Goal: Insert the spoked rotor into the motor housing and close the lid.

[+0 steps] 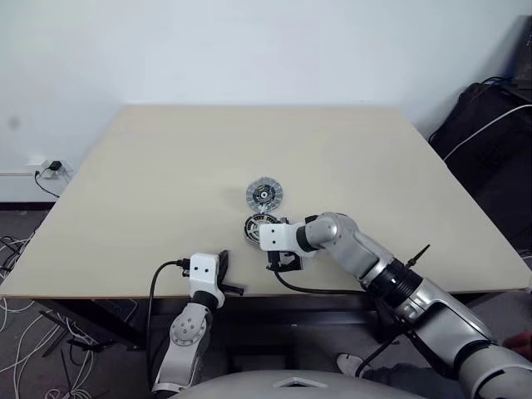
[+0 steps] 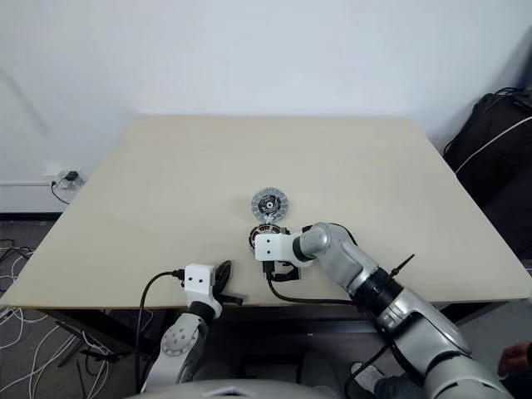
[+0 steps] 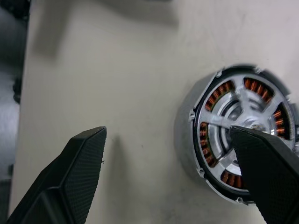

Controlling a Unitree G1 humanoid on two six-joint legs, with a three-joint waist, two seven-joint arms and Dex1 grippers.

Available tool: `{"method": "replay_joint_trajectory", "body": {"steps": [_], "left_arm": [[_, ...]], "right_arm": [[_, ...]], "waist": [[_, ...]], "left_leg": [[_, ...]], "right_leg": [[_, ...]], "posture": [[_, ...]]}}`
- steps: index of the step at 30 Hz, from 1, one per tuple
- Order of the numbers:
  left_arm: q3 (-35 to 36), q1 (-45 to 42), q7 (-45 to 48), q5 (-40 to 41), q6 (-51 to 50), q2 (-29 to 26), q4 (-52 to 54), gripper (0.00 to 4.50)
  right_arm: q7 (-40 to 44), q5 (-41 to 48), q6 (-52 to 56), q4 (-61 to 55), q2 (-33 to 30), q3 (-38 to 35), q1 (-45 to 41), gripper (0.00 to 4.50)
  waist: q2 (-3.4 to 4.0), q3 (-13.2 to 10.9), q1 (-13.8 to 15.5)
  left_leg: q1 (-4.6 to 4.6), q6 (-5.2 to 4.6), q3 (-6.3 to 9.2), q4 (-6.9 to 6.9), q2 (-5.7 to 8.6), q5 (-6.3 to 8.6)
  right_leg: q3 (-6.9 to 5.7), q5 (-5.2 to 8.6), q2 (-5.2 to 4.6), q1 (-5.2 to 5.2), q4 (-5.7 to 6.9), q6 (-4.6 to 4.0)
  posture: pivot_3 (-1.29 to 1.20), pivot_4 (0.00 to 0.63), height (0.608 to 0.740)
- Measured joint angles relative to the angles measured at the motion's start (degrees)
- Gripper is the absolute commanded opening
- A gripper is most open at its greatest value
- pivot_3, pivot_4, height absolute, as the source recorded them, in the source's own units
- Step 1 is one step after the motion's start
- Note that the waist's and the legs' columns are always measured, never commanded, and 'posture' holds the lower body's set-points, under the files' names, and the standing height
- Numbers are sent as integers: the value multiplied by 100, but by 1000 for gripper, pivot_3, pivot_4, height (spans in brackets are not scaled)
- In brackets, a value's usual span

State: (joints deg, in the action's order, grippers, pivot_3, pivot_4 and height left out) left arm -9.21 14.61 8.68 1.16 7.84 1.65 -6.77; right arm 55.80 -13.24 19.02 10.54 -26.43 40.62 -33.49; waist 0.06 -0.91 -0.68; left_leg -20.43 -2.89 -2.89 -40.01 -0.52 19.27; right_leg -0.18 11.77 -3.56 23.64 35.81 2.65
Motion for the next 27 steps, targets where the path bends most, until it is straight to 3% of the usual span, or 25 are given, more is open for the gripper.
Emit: {"method": "replay_joint_trajectory", "body": {"steps": [7, 10, 21, 22, 27], "left_arm": [[10, 29, -67, 3, 16, 45, 0, 0], [16, 38, -92, 4, 20, 44, 0, 0], [47, 41, -119, 15, 31, 49, 0, 0], [58, 41, -119, 16, 32, 51, 0, 0], [80, 44, -117, 62, 35, 89, 0, 0]], "right_arm": [[233, -199, -246, 558, 129, 1, -196, 4472], [314, -242, -362, 713, 153, 0, -288, 3895], [393, -438, -487, 925, 233, -173, -415, 277], [427, -438, -492, 920, 251, -174, -400, 68], [436, -436, -469, 817, 248, -286, -241, 68]], "waist": [[4, 2, -10], [9, 5, -10], [17, 11, -4], [17, 11, -3], [19, 13, -6]], "left_leg": [[2, 4, -1, 0, -1, -2], [4, 4, -1, 0, -1, -2], [7, 4, 0, 0, 0, -2], [6, 4, 1, 0, 0, -2], [7, 5, -1, 0, 0, -2]], "right_leg": [[0, -2, 1, -1, 3, 0], [0, -2, 1, -1, 4, 1], [0, -2, 1, -4, 4, 1], [0, -2, 1, -4, 4, 1], [1, -2, 1, -5, 3, 1]], "posture": [[0, 0, 740], [0, 0, 740], [0, 0, 740], [0, 0, 740], [0, 0, 740]]}}
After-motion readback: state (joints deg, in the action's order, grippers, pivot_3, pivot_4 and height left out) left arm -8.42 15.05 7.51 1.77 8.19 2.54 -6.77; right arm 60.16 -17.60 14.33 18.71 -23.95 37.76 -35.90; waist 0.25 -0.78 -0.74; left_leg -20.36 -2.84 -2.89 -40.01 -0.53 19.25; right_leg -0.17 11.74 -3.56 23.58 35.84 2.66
